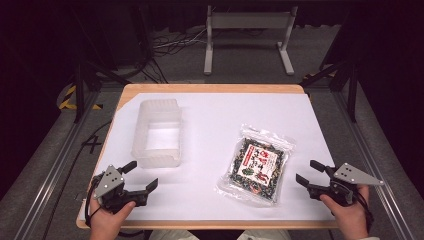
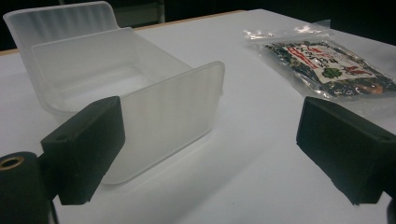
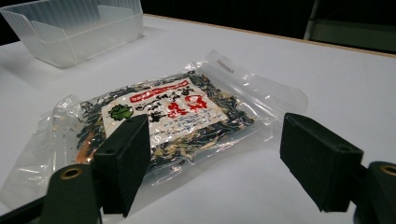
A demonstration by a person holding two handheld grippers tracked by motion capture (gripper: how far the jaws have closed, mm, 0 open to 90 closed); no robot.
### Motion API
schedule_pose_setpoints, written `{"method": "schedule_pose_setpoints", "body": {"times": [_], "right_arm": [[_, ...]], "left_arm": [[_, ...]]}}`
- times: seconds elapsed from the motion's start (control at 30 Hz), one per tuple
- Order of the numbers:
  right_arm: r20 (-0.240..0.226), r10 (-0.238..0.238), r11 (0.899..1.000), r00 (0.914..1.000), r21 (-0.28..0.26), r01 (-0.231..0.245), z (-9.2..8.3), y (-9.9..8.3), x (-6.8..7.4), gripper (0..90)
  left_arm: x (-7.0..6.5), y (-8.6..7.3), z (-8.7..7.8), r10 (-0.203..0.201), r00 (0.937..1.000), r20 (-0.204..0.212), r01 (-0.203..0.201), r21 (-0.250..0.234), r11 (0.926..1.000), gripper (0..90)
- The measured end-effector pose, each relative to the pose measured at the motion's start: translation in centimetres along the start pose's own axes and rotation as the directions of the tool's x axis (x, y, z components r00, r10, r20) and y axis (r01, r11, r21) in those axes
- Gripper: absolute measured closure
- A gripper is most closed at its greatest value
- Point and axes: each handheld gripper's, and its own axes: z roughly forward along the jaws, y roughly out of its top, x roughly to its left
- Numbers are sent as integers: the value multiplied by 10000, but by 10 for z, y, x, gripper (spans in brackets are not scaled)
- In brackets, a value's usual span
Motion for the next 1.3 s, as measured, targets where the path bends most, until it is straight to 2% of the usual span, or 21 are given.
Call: {"method": "schedule_pose_setpoints", "body": {"times": [0.13,0.37,0.53,0.8,1.13,1.3], "right_arm": [[48,155,9999,9999,5,-155,3,3,-4,231],[-37,-26,10000,10000,42,27,7,16,-6,217],[135,-252,9995,9996,172,250,18,33,-9,197],[52,-379,9990,9993,247,378,36,56,-16,184],[229,113,9995,9997,297,-120,54,65,-36,154],[361,178,9990,9992,398,-192,64,65,-47,154]], "left_arm": [[3,-3,1,-120,9999,-82,121,35,9999,89],[2,-4,5,-54,10000,-27,54,184,9998,89],[2,-5,6,3,10000,-83,-2,227,9997,89],[5,-6,7,64,10000,0,-64,394,9992,88],[7,-7,7,-123,9999,6,123,414,9991,81],[8,-8,8,-148,9999,11,148,424,9990,80]]}}
